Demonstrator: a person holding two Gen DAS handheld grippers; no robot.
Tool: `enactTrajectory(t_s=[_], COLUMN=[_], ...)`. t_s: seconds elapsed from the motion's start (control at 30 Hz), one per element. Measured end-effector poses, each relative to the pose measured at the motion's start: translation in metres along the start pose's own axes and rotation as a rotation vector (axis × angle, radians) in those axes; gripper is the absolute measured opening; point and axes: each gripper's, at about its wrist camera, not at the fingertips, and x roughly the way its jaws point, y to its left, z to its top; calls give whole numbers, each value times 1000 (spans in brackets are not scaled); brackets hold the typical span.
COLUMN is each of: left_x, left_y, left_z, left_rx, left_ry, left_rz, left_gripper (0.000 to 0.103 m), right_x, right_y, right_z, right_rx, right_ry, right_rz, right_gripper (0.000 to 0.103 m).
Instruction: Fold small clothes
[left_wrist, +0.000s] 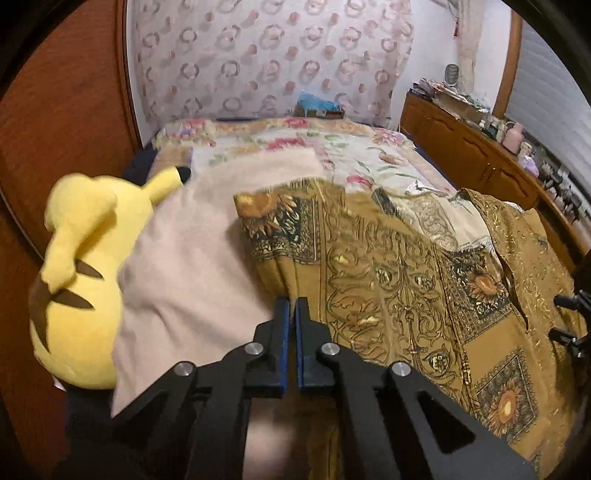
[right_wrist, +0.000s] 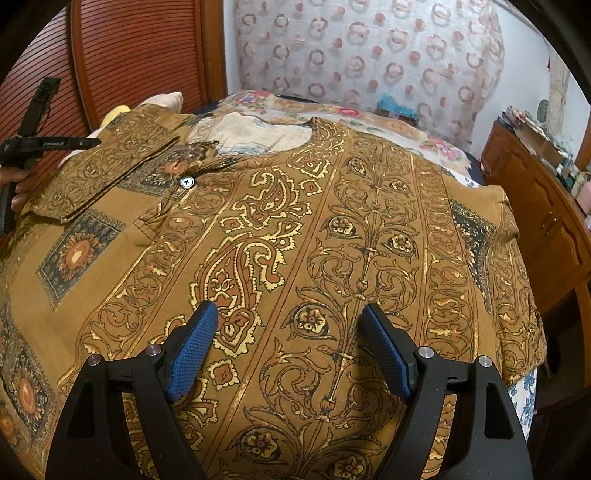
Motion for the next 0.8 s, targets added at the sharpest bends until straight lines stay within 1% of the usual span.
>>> enactTrajectory(t_s=[0.1, 0.27, 0.33, 0.37, 0.43, 0.47, 0.53, 0.63, 0.73, 0.8], left_x=[-15, -16, -15, -17, -23, -26, -36, -51, -57, -56], left_y=[5, 10, 8, 7, 2, -2, -12, -28, -41, -47], left_z=[11, 18, 17, 17, 14, 11, 5, -7, -19, -28], left_rx=[7, 44, 49, 48, 60, 69, 90, 122, 127, 127], left_ry=[-57, -49, -42, -43, -60, -66, -87, -117, -110, -106], left_rz=[51, 75, 68, 64, 58, 52, 34, 7, -59, -72], left_gripper=[0, 0, 1, 2, 10, 13, 24, 32, 36, 36], right_x=[0, 0, 0, 0, 0, 0, 0, 1, 1, 1], right_y=[0, 0, 0, 0, 0, 0, 0, 0, 0, 0], right_z=[0, 0, 0, 0, 0, 0, 0, 0, 0, 0], right_rx=[0, 0, 0, 0, 0, 0, 0, 0, 0, 0], right_ry=[0, 0, -1, 0, 0, 0, -1, -1, -1, -1], right_rz=[0, -1, -1, -1, -1, -1, -2, -1, -1, -1], right_gripper=[82, 82, 82, 82, 82, 83, 83, 83, 83, 83])
